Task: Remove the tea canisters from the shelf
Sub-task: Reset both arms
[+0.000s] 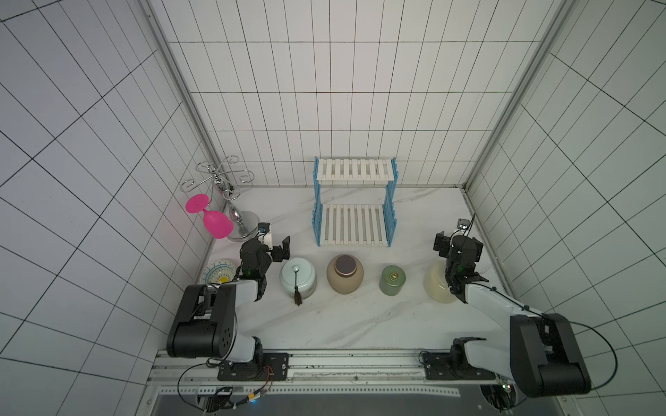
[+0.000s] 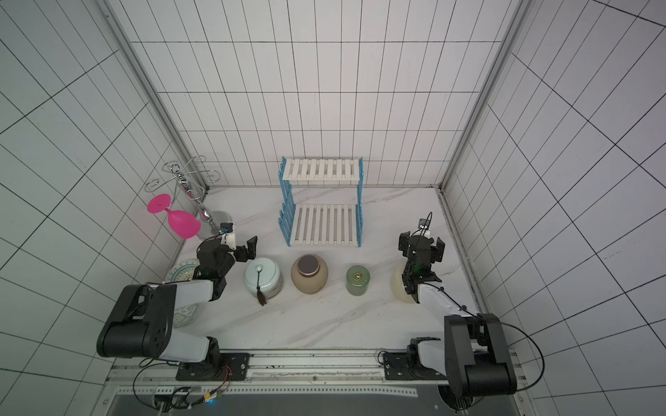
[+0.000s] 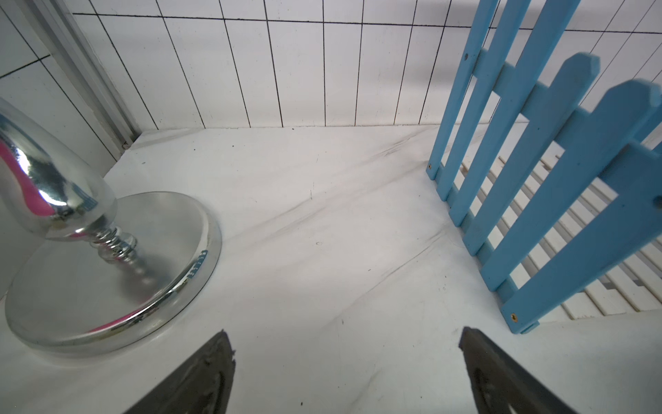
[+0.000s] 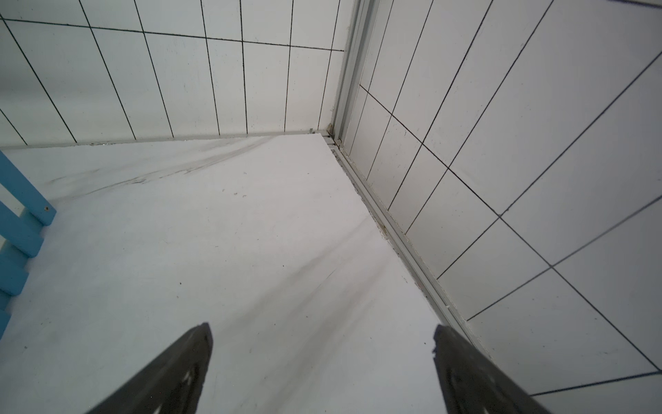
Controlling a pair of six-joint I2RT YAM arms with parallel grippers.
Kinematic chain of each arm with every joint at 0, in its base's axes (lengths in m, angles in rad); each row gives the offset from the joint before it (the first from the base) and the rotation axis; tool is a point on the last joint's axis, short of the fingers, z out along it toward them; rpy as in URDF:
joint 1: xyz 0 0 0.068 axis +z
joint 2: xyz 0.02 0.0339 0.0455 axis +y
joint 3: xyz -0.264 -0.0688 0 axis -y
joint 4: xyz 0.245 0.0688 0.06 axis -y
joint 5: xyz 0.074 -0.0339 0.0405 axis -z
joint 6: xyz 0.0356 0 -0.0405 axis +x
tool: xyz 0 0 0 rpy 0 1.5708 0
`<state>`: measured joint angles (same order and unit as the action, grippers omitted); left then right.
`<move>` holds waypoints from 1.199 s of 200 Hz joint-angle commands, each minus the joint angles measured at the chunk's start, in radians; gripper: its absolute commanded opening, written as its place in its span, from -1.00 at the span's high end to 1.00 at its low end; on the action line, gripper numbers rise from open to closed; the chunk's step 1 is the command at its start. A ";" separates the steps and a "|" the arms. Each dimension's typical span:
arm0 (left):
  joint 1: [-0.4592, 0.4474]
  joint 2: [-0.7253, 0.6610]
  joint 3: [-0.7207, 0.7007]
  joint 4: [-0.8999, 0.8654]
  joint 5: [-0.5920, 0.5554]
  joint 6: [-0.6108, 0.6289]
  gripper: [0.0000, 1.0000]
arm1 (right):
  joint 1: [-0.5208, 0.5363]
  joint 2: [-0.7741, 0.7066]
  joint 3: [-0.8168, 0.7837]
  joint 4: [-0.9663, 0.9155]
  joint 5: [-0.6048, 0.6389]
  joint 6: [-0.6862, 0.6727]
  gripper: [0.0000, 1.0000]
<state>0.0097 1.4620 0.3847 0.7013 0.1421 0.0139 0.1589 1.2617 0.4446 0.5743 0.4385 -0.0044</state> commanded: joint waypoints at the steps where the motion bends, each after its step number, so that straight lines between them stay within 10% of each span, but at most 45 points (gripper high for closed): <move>1: 0.005 0.013 -0.025 0.146 -0.055 -0.021 -0.98 | -0.017 0.036 -0.033 0.107 -0.023 -0.005 -0.99; 74: 0.007 0.114 0.063 0.094 -0.262 -0.115 -0.98 | -0.074 0.096 -0.056 0.192 -0.058 0.034 -0.99; 240: -0.005 0.101 0.067 0.066 -0.319 -0.120 -0.98 | -0.078 0.118 -0.060 0.213 -0.087 0.021 -0.99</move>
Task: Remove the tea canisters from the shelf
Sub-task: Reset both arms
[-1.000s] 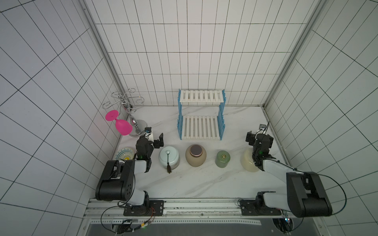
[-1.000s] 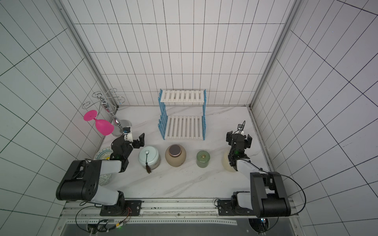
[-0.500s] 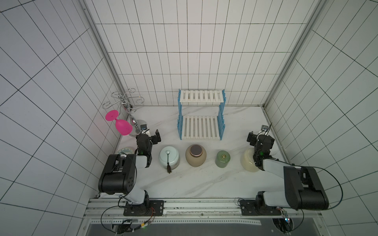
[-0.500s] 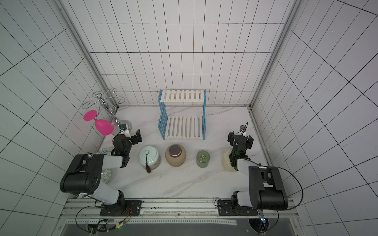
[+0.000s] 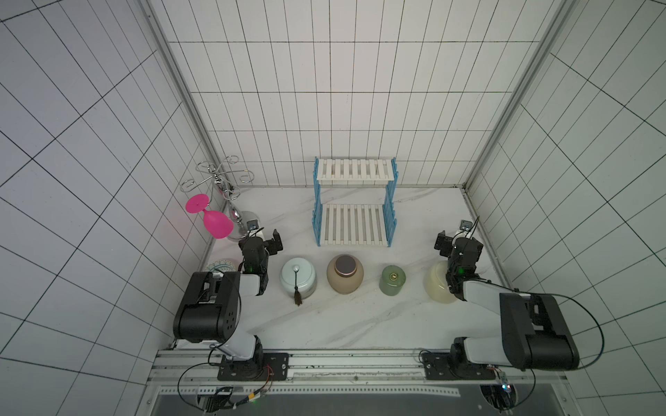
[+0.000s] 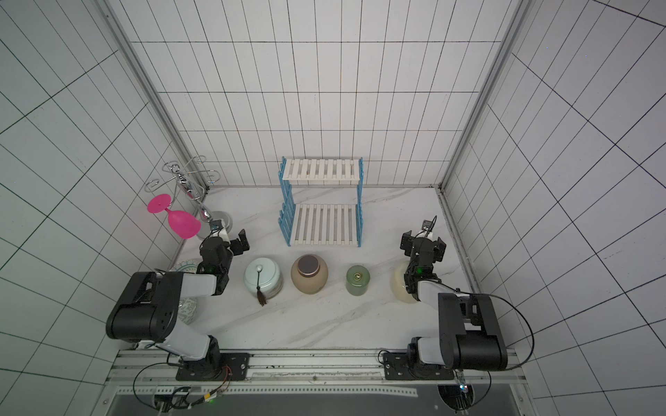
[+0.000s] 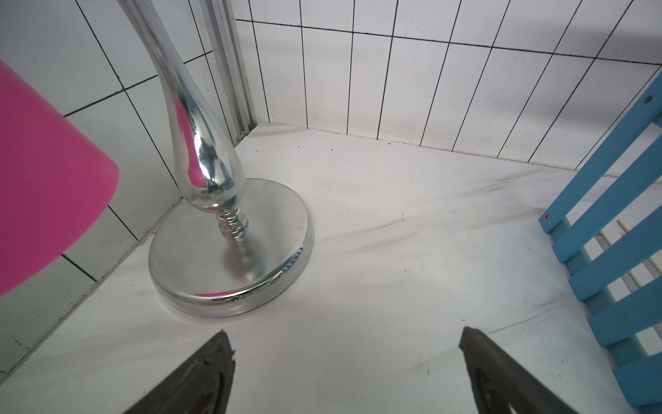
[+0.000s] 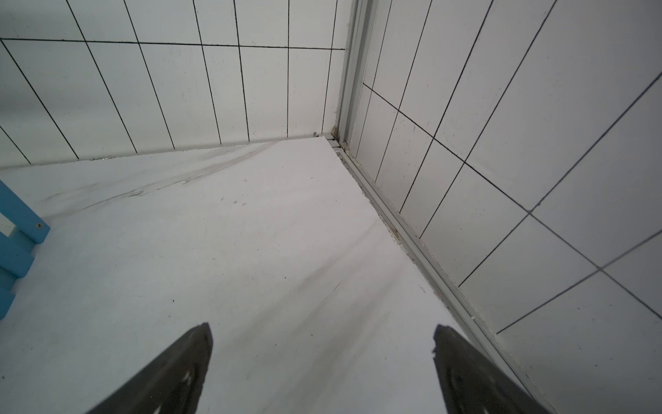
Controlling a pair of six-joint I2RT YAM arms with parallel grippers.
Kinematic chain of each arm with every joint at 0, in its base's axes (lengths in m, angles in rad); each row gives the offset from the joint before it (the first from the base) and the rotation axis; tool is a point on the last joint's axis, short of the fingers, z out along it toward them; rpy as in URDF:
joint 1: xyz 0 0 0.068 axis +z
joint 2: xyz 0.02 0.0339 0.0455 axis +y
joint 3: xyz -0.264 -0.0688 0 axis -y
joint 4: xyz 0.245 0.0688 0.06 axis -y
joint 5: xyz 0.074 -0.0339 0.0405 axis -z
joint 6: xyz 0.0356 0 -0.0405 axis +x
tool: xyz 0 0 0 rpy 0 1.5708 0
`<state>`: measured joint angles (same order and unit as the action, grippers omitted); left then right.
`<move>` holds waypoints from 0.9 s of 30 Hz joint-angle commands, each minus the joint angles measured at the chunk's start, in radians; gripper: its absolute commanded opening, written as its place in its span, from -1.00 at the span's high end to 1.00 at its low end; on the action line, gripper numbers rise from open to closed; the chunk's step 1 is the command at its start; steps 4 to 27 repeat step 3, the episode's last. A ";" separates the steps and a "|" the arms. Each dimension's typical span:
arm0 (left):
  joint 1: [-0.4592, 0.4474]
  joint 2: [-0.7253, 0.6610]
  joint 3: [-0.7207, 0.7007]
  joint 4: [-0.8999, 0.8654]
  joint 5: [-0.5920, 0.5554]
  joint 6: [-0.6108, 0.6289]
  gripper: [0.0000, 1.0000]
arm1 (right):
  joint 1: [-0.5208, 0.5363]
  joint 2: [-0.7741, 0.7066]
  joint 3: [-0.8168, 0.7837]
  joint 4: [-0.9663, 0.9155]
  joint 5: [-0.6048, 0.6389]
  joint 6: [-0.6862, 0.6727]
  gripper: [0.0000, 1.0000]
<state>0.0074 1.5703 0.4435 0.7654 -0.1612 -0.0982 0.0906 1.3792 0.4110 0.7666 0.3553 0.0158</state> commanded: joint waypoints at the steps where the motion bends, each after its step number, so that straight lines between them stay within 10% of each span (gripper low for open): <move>1: -0.003 -0.006 0.008 0.001 -0.016 -0.008 -0.98 | -0.009 0.000 -0.026 0.021 -0.004 0.001 -0.99; 27: -0.004 -0.006 0.010 0.001 -0.017 -0.006 -0.99 | -0.009 -0.012 -0.029 0.014 -0.007 0.000 -0.99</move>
